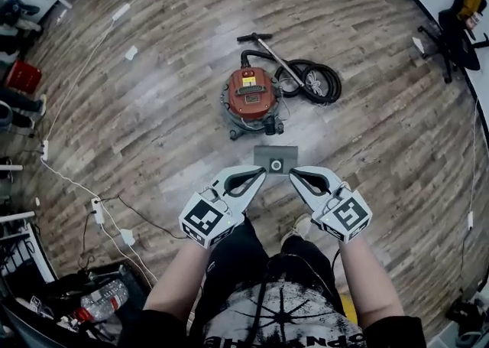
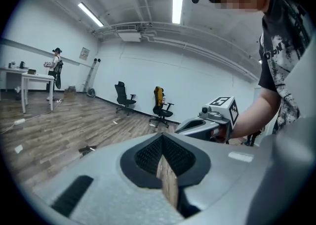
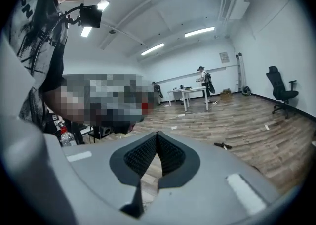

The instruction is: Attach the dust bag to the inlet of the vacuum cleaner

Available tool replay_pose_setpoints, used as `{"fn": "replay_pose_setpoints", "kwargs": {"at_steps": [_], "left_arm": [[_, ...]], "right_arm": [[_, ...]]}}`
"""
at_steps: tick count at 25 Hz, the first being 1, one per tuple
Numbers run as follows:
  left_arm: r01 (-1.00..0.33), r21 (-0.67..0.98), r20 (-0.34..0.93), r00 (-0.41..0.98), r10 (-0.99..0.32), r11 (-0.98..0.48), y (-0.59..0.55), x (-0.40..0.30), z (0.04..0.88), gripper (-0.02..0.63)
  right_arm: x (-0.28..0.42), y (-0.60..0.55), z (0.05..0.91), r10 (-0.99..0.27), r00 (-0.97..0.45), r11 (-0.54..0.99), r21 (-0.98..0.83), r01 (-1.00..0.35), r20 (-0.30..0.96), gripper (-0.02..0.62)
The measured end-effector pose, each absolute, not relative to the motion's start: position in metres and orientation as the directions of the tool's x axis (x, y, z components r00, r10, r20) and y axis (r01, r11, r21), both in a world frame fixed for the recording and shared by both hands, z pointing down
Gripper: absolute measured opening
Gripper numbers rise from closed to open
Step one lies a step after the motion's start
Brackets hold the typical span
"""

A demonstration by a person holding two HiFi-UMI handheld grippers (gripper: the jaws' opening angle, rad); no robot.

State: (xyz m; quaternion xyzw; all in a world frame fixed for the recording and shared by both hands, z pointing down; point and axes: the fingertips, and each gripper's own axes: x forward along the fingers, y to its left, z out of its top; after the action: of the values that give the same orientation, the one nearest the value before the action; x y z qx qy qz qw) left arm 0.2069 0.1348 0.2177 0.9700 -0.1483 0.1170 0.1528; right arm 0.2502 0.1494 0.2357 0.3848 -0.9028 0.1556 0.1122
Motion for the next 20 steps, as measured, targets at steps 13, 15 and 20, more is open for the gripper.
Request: {"fn": "replay_pose_setpoints", "kwargs": {"at_steps": [13,15,20], "left_arm": [[-0.283,0.409,0.279,0.944,-0.177,-0.867,0.101,0.238,0.386,0.002],[-0.254,0.380,0.280,0.948,-0.151,-0.890,0.090,0.247,0.423,0.002],[-0.180,0.363,0.248,0.964,-0.091,-0.914,0.072,0.264,0.526,0.002]], "right_arm": [[0.273,0.131,0.450,-0.504,-0.641,0.697,-0.165,-0.698,0.579,0.140],[0.279,0.127,0.510,-0.496,-0.613,0.695,-0.143,-0.705,0.615,0.177],[0.281,0.138,0.690,-0.395,-0.560,0.742,-0.107,-0.662,0.728,0.235]]}}
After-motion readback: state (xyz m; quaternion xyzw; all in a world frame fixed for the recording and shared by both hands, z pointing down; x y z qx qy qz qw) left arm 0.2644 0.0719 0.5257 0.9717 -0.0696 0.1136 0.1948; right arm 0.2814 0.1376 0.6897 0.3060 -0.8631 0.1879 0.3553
